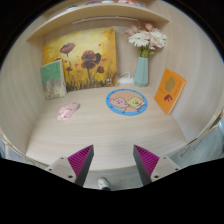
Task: Arrange mouse
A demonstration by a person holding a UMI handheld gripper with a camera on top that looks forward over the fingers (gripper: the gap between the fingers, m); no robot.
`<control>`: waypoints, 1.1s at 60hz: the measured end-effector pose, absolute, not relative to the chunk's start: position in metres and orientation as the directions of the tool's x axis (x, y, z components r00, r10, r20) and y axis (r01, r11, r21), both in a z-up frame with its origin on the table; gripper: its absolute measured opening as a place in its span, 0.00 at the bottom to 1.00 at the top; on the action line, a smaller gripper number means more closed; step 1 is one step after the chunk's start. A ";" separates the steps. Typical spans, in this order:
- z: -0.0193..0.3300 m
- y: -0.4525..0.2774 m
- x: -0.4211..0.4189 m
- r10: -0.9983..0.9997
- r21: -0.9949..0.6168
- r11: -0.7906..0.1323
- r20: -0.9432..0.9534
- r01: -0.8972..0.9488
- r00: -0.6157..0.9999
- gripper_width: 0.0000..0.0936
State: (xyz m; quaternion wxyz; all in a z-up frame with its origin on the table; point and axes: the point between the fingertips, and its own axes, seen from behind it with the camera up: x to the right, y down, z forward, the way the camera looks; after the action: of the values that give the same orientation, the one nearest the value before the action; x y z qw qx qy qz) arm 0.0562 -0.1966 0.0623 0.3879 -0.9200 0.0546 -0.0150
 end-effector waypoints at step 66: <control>-0.015 0.058 -0.186 0.088 -0.618 -0.785 -0.060 0.032 0.994 0.83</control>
State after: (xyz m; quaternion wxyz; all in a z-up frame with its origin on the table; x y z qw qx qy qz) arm -0.1861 0.0580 -0.0146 0.3262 -0.9438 -0.0317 0.0430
